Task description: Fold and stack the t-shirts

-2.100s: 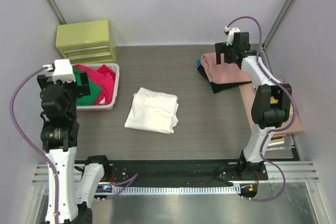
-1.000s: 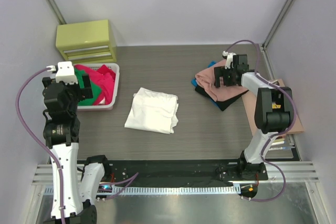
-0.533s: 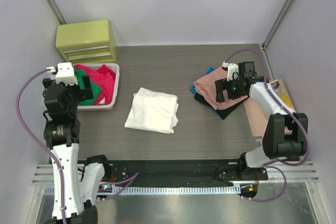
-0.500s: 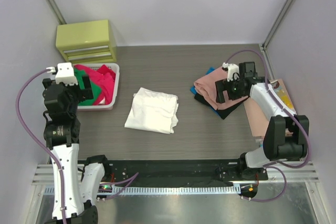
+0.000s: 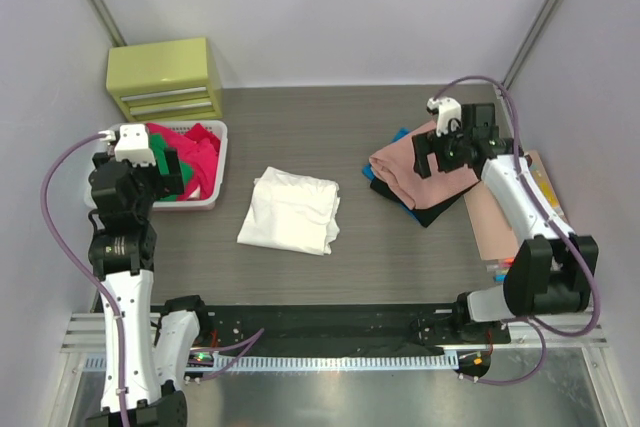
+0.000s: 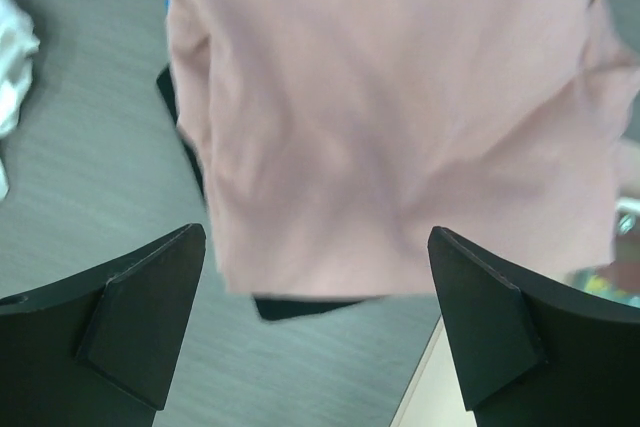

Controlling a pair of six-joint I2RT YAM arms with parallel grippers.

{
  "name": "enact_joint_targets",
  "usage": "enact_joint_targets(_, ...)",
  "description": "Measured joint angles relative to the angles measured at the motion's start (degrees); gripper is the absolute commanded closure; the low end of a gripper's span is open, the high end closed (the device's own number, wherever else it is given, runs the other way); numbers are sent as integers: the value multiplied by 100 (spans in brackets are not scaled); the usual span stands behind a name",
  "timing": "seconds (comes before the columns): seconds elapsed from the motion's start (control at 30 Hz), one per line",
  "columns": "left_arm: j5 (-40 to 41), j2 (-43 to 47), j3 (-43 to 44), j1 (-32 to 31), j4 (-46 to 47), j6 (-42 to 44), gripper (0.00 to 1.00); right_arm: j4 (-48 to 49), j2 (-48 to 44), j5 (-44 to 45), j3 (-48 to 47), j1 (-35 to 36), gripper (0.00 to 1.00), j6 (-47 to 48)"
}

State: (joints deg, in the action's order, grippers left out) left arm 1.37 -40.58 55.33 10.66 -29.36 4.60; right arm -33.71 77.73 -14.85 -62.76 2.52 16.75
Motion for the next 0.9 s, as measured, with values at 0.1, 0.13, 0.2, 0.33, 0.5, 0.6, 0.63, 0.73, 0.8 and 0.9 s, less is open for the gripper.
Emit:
enact_joint_targets(0.1, -116, -44, -61, 4, -7, -11, 0, 236, 767, 96, -721, 11, 0, -46)
enact_joint_targets(0.13, -129, -52, -61, 7, -9, -11, 0, 339, 1080, 127, -949, 15, 0, -72)
enact_joint_targets(0.2, -151, -52, -61, 20, -7, -11, 0, 503, 1707, 177, -1327, 15, 0, -162)
enact_joint_targets(0.33, -175, -35, -61, 35, -4, -11, 0, 643, 2660, 273, -1665, 15, 0, -334)
enact_joint_targets(0.5, -192, 9, -63, 37, -4, -9, 0, 632, 3071, 380, -1611, 15, 0, -424)
enact_joint_targets(0.6, -205, 39, -90, 37, -2, -9, 0, 691, 3049, 439, -1499, 24, 0, -424)
enact_joint_targets(0.63, -205, 52, -105, 37, 0, -9, 0, 693, 3051, 463, -1451, 26, 0, -417)
enact_joint_targets(0.73, -208, 76, -140, 48, -4, -11, 0, 772, 3047, 522, -1300, 39, 0, -339)
enact_joint_targets(0.8, -208, 85, -140, 59, -2, -9, 0, 911, 2975, 538, -1143, 48, 0, -286)
enact_joint_targets(0.9, -208, 103, -140, 68, -2, -9, 0, 1075, 2839, 533, -931, 48, 0, -216)
